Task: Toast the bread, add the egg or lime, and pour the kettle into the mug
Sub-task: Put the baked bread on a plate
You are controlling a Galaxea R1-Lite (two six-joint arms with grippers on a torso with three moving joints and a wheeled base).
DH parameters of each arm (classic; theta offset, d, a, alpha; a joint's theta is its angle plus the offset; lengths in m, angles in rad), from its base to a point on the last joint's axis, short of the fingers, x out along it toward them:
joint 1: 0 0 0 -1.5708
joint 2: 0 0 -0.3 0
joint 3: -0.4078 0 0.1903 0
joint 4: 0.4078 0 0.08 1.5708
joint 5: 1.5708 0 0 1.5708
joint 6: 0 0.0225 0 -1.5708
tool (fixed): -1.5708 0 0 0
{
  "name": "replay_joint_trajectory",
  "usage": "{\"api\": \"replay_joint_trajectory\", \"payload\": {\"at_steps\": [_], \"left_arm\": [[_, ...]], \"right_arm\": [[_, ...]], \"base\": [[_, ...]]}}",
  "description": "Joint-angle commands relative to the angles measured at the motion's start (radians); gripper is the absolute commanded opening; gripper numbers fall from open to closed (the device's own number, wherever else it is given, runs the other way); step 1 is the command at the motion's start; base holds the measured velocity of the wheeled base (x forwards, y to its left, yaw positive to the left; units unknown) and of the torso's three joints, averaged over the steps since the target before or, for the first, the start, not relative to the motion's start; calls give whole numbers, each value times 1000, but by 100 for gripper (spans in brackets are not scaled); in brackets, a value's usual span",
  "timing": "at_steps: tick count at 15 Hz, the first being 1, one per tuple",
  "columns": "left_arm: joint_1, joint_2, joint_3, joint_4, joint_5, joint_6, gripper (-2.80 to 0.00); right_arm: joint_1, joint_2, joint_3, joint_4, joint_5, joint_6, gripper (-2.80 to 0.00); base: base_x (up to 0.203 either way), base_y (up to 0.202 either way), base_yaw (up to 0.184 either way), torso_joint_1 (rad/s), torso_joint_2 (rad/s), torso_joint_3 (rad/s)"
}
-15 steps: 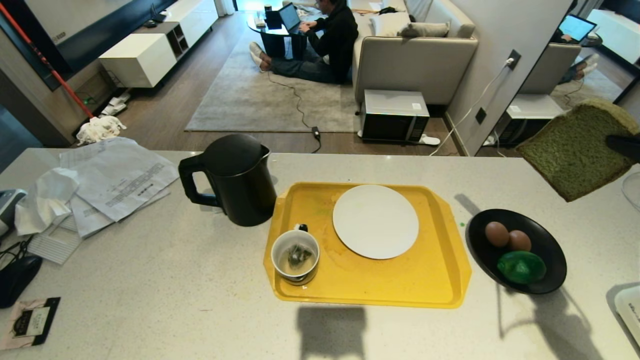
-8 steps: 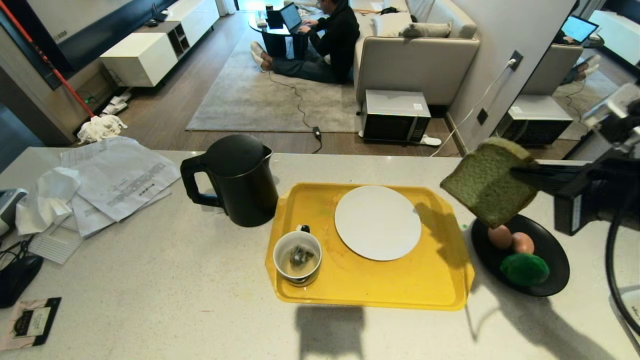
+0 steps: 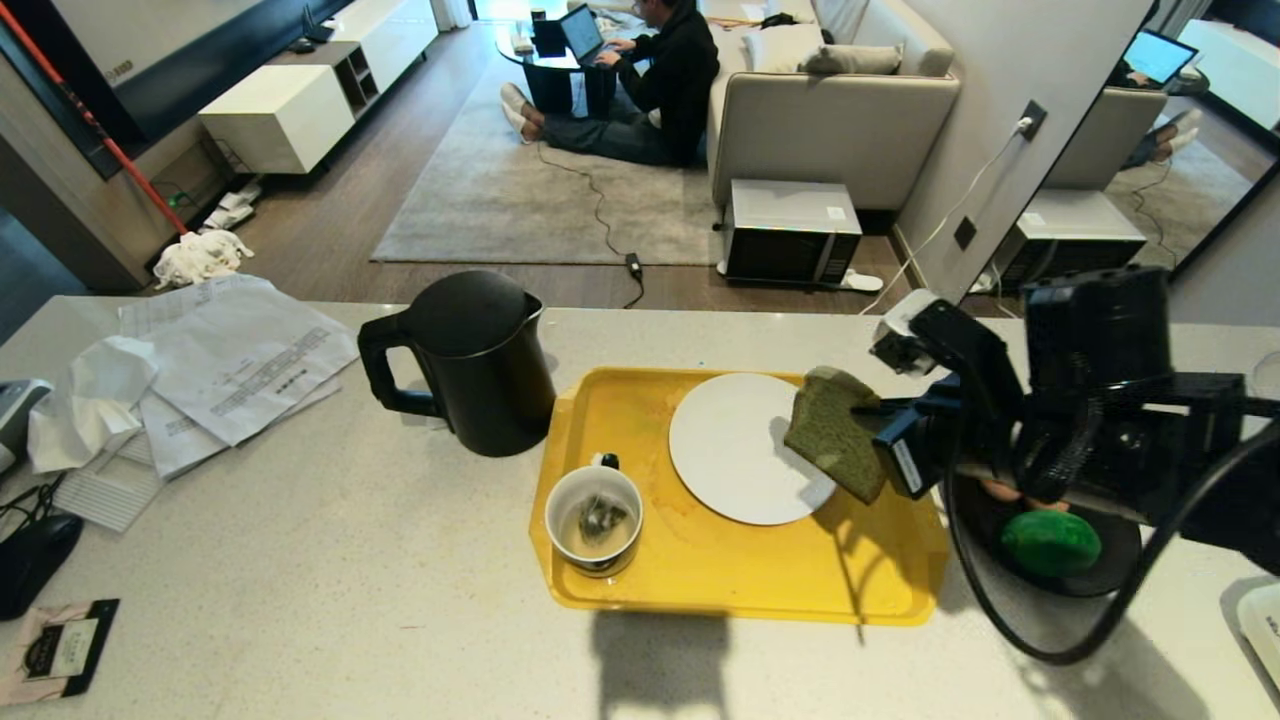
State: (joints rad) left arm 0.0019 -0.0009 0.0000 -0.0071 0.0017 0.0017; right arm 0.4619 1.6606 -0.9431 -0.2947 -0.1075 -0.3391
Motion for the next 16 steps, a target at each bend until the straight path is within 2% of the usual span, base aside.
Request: {"api": "replay_joint_trajectory", "payload": {"at_steps": [1, 4, 7, 12, 16], "left_arm": [[1, 1, 0, -1, 0, 0, -280], [1, 0, 0, -1, 0, 0, -280], [1, 1, 0, -1, 0, 0, -280], [1, 1, 0, -1, 0, 0, -280], [1, 1, 0, -1, 0, 0, -280]], "right_arm": [[38, 123, -38, -25, -11, -1, -280], [92, 176, -73, -30, -55, 2, -280], [115, 187, -76, -30, -60, 20, -280], [112, 230, -80, -35, -73, 26, -280], [112, 268, -82, -112, -104, 25, -280]], "base": [[0, 0, 0, 0, 0, 0], [0, 0, 0, 0, 0, 0], [0, 0, 0, 0, 0, 0], [0, 0, 0, 0, 0, 0], [0, 0, 0, 0, 0, 0]]}}
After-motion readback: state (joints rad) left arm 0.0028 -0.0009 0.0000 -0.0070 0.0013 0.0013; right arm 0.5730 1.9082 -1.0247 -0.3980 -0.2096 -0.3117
